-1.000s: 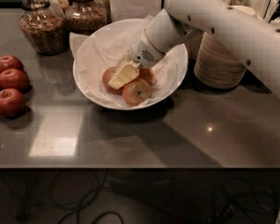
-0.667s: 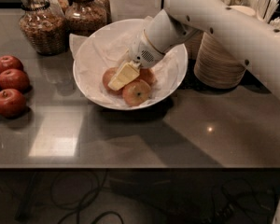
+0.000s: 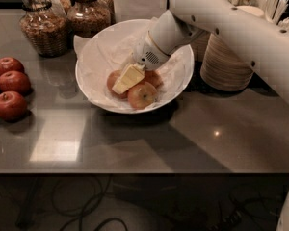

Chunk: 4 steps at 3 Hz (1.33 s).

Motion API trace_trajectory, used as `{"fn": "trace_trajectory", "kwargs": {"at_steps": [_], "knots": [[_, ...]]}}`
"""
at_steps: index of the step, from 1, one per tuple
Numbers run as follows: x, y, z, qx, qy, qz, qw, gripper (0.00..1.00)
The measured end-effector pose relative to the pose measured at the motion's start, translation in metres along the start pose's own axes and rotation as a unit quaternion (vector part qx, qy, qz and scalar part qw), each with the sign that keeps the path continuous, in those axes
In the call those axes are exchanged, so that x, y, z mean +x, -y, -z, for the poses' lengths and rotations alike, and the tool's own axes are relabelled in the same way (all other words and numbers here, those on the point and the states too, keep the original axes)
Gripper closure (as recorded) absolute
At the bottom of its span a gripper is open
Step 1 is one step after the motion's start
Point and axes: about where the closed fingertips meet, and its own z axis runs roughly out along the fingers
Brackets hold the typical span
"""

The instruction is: Pick apple from white bowl

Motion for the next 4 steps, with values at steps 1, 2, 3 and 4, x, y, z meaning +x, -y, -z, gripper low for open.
{"fn": "trace_trajectory", "kwargs": {"at_steps": [1, 2, 3, 4], "knots": [[-0.0002, 0.0000, 0.0002, 0.000, 0.000, 0.000, 1.0000, 0.34], [0.0023, 0.0011, -0.0021, -0.002, -0.002, -0.002, 1.0000, 0.10], [0.0067, 0.0036, -0.0040, -0.003, -0.006, -0.008, 0.9999, 0.00], [0.0058, 0.0034, -0.0029, -0.003, -0.006, -0.008, 0.9999, 0.19]]}}
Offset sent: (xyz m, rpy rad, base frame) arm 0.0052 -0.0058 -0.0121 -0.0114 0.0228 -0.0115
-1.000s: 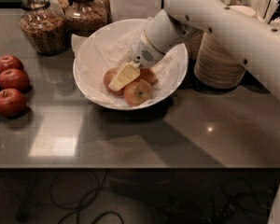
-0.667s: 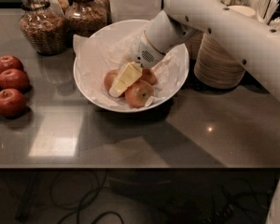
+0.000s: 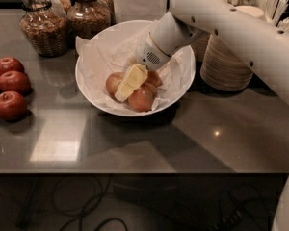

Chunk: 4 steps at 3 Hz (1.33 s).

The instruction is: Pick apple from white bowl

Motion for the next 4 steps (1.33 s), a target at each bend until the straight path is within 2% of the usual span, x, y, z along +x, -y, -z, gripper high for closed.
{"fn": "trace_trajectory", "kwargs": {"at_steps": [3, 4], "knots": [[0.000, 0.006, 0.005, 0.002, -0.002, -0.008, 1.0000, 0.89], [0.007, 0.018, 0.005, 0.006, 0.000, -0.018, 0.9998, 1.00]]}}
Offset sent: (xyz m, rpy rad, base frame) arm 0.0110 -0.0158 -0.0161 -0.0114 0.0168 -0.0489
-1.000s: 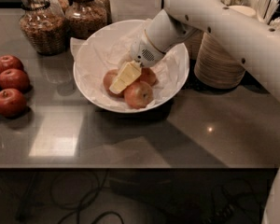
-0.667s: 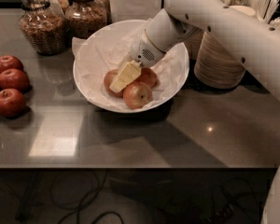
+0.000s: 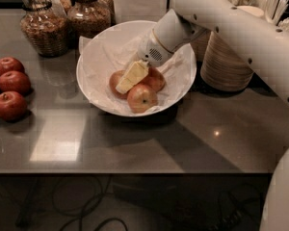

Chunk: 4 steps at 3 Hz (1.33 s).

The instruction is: Pick apple from white bowl

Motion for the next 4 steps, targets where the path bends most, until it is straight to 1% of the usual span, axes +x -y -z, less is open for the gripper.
{"fn": "trace_trajectory", "kwargs": {"at_steps": [1, 2, 3, 4], "knots": [[-0.002, 0.000, 0.001, 0.000, 0.000, 0.000, 1.0000, 1.00], [0.000, 0.005, 0.002, 0.000, 0.004, -0.003, 1.0000, 1.00], [0.002, 0.012, 0.006, -0.003, 0.011, 0.001, 0.9999, 1.00], [-0.006, 0.011, 0.024, 0.007, 0.032, 0.015, 0.9993, 1.00]]}}
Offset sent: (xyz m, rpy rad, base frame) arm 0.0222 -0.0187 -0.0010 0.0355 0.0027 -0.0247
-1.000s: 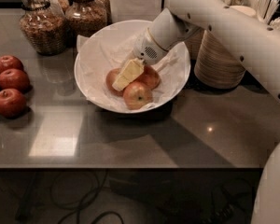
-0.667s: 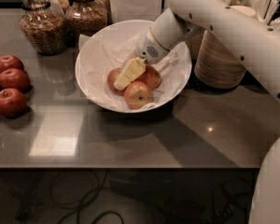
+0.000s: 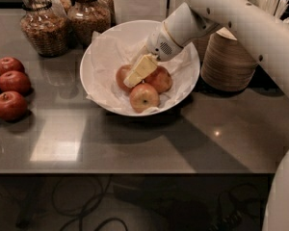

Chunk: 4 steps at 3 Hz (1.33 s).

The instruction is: Pick apple from white bowl

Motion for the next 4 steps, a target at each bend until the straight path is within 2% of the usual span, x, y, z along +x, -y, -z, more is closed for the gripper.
{"fn": "trace_trajectory", "kwargs": {"at_steps": [1, 2, 3, 4], "knots": [[-0.018, -0.010, 0.031, 0.017, 0.037, 0.025, 0.9988, 1.00], [-0.032, -0.020, 0.060, 0.031, 0.071, 0.048, 0.9959, 1.00], [-0.033, -0.025, 0.055, 0.025, 0.066, 0.046, 0.9964, 1.00], [-0.052, -0.027, 0.077, 0.043, 0.064, 0.066, 0.9949, 1.00]]}}
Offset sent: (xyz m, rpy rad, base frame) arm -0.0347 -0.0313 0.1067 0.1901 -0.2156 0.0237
